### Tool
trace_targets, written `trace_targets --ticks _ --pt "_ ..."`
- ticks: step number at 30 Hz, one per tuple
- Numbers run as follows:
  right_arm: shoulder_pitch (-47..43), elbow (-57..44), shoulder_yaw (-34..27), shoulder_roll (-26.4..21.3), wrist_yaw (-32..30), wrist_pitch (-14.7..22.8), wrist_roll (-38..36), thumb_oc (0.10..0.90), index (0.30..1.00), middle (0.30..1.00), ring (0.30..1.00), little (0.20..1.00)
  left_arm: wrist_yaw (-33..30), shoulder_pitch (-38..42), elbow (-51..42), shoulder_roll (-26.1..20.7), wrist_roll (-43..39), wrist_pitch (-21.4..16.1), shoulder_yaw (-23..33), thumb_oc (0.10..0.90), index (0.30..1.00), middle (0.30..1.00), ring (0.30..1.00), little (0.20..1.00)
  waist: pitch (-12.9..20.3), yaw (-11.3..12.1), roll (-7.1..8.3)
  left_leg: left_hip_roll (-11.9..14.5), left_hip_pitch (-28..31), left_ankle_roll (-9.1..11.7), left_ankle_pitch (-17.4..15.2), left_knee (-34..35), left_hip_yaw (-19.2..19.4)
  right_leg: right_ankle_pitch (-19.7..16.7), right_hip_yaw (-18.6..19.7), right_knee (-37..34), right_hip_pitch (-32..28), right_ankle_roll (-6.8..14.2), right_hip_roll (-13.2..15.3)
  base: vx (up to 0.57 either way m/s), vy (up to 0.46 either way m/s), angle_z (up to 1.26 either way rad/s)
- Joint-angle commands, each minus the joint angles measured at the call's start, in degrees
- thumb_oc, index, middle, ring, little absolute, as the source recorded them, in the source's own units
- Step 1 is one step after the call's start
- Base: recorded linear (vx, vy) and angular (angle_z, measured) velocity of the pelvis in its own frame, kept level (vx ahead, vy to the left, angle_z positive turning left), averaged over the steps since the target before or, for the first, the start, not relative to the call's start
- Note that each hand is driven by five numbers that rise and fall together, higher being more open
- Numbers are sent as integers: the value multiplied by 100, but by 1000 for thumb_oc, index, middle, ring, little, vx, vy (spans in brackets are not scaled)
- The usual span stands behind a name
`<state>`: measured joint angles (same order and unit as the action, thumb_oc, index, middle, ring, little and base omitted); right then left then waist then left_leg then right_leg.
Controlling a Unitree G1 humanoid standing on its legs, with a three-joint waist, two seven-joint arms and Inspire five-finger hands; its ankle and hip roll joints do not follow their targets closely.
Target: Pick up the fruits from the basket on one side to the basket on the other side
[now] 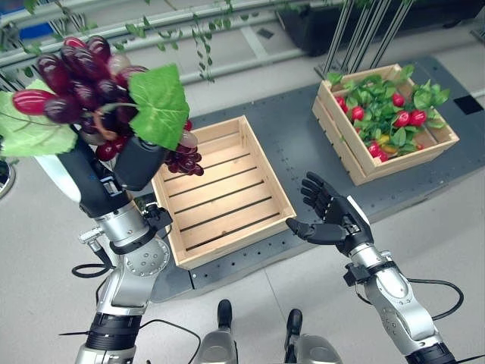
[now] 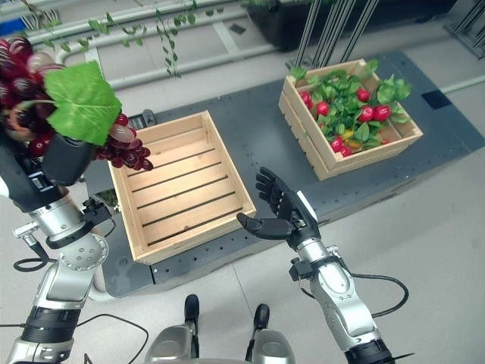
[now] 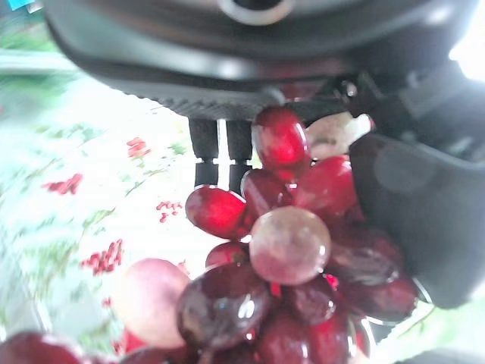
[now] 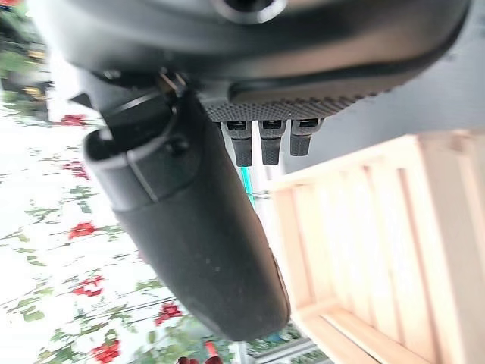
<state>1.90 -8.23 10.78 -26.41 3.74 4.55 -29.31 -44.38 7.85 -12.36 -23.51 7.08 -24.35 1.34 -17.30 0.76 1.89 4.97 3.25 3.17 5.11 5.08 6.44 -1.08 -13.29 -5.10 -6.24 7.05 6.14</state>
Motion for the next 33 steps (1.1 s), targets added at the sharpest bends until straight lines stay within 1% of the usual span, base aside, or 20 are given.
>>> trace_targets --ticks 1,2,4,5,6,7,11,13,14,15,16,19,21,24,26,30,31,33 --pt "-116 -700 -200 -147 206 813 -86 800 900 900 900 900 1078 132 -103 -16 -1467 -456 -54 400 300 300 300 300 904 -31 -7 -109 321 149 -652 -8 -54 -2 -32 18 -14 120 244 12 -19 3" --pt "-222 -748 -240 -143 294 847 -197 800 900 900 900 900 1307 167 -126 6 -1696 -388 -129 400 300 300 300 300 915 -13 -14 -111 341 139 -673 -8 -58 1 -59 13 -37 123 250 15 -20 3" --pt "-462 -825 -281 -159 422 859 -423 800 900 900 900 900 1554 295 -100 23 -1953 -224 -292 400 300 300 300 300 921 16 -22 -122 376 121 -698 -8 -84 1 -84 14 -70 132 252 0 0 0" --pt "-651 -867 -295 -168 534 961 -518 800 900 900 900 900 1755 401 -31 8 -2088 -109 -434 400 300 300 300 300 939 38 -30 -129 401 112 -727 -8 -89 4 -115 10 -94 140 260 0 0 0" --pt "-679 -865 -296 -169 557 973 -544 800 900 900 900 900 1806 418 -21 6 -2149 -89 -453 400 300 300 300 300 939 42 -31 -130 407 110 -731 -8 -92 4 -117 10 -99 142 260 20 -14 4" --pt "-777 -901 -295 -169 618 984 -647 800 900 900 900 900 2009 471 -3 -1 -2338 -7 -518 400 300 300 300 300 953 57 -36 -134 422 103 -742 -8 -104 6 -128 11 -111 149 264 18 -14 4" --pt "-1035 -1019 -294 -86 816 820 -997 800 900 900 900 900 3058 568 -3 -19 -2968 371 -716 400 300 300 300 300 1024 106 -58 -123 457 97 -768 -8 -100 5 -197 13 -139 164 277 27 -14 7" --pt "-1102 -1005 -223 -12 929 747 -999 800 900 900 900 900 3358 597 -11 -50 -2940 556 -832 400 300 300 300 300 1052 118 -67 -117 472 93 -772 -8 -90 5 -208 16 -148 165 279 35 -11 7" --pt "-1140 -1018 -187 7 937 624 -927 800 900 900 900 900 3646 622 -24 -111 -2978 682 -906 400 300 300 300 300 1082 127 -79 -117 480 89 -784 -8 -91 7 -218 13 -157 168 282 41 -4 4" --pt "-1140 -1028 -160 -3 961 591 -918 800 900 900 900 900 3784 619 -63 -160 -2966 774 -945 400 300 300 300 300 1098 134 -87 -115 484 92 -783 -8 -88 4 -228 11 -161 168 282 50 -4 3" --pt "-1135 -1043 -121 8 941 475 -910 800 900 900 900 900 3970 608 -97 -210 -2957 847 -1000 400 300 300 300 300 1113 143 -97 -114 493 86 -788 -8 -87 2 -233 12 -168 170 287 42 -3 3" --pt "-1150 -984 -33 33 1012 288 -1056 800 900 900 900 900 4132 615 -64 -317 -2801 826 -1092 400 300 300 300 300 1143 152 -108 -120 510 82 -794 -8 -88 -4 -239 10 -181 171 291 38 -2 1" --pt "-1158 -952 83 66 948 79 -1094 800 900 900 900 900 4197 626 -60 -337 -2739 819 -1151 400 300 300 300 300 1162 159 -110 -127 521 84 -802 -8 -97 2 -248 10 -198 167 291 42 0 1" --pt "-1134 -919 236 152 840 -155 -1316 800 900 900 900 900 4116 651 -74 -397 -2425 725 -1222 400 300 300 300 300 1188 158 -115 -132 519 82 -805 -8 -110 8 -237 10 -200 163 287 10 1 0" --pt "-1099 -826 392 265 763 -333 -1348 800 900 900 900 900 4155 660 -88 -391 -2451 681 -1290 400 300 300 300 300 1215 161 -111 -140 515 85 -808 -8 -121 10 -229 10 -197 163 286 0 0 0" --pt "-1053 -729 584 357 730 -510 -1400 800 900 900 900 900 4054 648 -153 -348 -2371 615 -1346 400 300 300 300 300 1241 156 -111 -132 514 85 -809 -8 -105 6 -219 10 -182 160 288 0 0 0" --pt "-1038 -677 671 388 712 -619 -1431 800 900 900 900 900 3976 637 -186 -334 -2332 529 -1363 400 300 300 300 300 1254 160 -111 -127 518 83 -807 -8 -96 3 -214 10 -182 158 288 0 0 0" --pt "-1021 -613 729 411 700 -658 -1465 800 900 900 900 900 3893 646 -203 -325 -2244 460 -1374 400 300 300 300 300 1260 160 -111 -120 518 88 -805 -8 -84 4 -226 10 -186 153 288 0 0 0"
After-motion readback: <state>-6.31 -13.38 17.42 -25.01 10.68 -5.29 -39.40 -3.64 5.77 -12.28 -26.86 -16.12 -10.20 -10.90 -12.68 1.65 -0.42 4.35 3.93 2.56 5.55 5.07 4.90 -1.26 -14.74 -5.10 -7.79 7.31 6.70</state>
